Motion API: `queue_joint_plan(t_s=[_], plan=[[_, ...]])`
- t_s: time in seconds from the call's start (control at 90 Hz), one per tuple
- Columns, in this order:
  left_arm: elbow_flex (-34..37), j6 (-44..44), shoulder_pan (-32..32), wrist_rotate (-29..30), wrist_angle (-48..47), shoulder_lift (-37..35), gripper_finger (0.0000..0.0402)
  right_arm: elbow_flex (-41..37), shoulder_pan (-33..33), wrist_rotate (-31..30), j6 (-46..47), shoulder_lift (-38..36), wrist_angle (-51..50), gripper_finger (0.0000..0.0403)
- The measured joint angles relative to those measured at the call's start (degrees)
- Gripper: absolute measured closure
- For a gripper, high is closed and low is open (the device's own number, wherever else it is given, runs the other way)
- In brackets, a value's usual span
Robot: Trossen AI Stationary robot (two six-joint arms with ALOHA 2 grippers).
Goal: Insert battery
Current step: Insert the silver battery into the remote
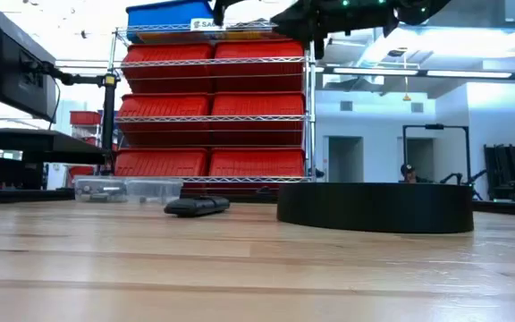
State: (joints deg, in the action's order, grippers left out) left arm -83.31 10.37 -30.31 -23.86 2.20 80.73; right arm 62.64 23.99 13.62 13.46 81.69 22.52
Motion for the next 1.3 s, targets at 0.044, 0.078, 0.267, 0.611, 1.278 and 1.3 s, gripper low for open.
queue_joint_plan(t_s=[0.044,0.078,0.267,0.611,1.278,1.3], plan=[[0.0,-0.14,0.74,0.04,0.32,0.24,0.0401,0.01,0.02,1.15,1.77,0.0,0.78,0.0304],[0.0,-0.32,1.14,0.03,0.49,0.38,0.0401,0.01,0.02,2.01,3.04,0.0,1.09,0.0304],[0.0,0.01,3.02,0.11,1.65,1.09,0.0401,0.01,-0.33,4.56,5.0,0.0,2.92,0.0285],[0.0,1.47,3.98,0.52,2.32,2.49,0.0401,0.01,-1.44,4.62,2.59,0.0,6.33,0.0223],[0.0,1.02,4.69,1.03,2.79,3.74,0.0401,0.04,-1.31,4.49,0.0,0.0,6.74,0.0289],[0.0,1.0,4.68,1.05,2.69,3.74,0.0401,0.04,-1.31,4.49,0.0,0.0,6.74,0.0293]])
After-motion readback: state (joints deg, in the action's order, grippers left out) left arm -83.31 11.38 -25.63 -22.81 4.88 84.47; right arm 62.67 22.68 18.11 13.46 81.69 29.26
